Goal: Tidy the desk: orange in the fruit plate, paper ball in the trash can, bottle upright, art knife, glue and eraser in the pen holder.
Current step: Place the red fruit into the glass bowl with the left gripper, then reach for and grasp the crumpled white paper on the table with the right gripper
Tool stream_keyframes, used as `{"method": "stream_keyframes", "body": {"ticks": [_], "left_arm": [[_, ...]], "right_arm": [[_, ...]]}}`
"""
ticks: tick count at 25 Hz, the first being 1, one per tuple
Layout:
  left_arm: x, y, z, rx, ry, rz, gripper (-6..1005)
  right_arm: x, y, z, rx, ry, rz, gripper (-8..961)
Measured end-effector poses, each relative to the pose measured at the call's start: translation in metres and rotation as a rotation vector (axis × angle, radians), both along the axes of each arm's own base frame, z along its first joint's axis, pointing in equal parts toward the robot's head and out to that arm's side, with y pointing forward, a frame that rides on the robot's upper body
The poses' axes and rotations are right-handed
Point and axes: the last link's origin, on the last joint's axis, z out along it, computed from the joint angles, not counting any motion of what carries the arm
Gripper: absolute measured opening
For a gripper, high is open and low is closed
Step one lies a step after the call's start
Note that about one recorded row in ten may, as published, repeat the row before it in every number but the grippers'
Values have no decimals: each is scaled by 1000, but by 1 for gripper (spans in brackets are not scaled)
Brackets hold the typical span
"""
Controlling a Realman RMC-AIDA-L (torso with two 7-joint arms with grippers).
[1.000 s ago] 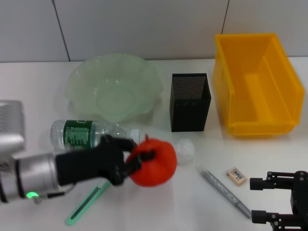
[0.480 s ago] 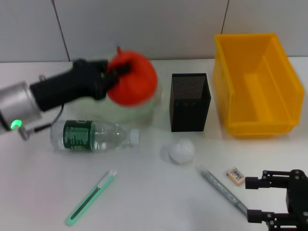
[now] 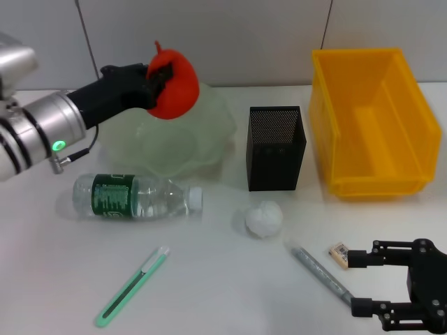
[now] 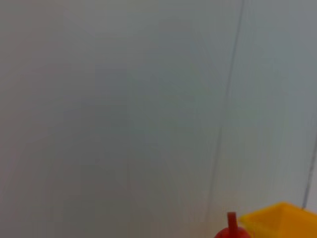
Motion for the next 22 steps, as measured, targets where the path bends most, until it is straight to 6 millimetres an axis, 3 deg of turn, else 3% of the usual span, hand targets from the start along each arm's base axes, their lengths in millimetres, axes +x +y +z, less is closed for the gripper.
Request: {"method": "stream_keyframes", "body": {"ticks": [4, 11, 19, 22], "left_arm": [[-5, 10, -13, 44, 69, 66, 86], [-10, 12, -18, 75, 99, 93, 105], [-13, 11, -19, 74, 101, 100, 314], [-14, 10, -19, 70, 102, 99, 439]], "right_arm": [[-3, 4, -1, 1, -5, 9, 690], [-2, 7, -4, 3, -7, -2, 689], [-2, 8, -5, 6, -10, -9, 690], [-2, 8, -5, 7, -11, -9, 689]]}}
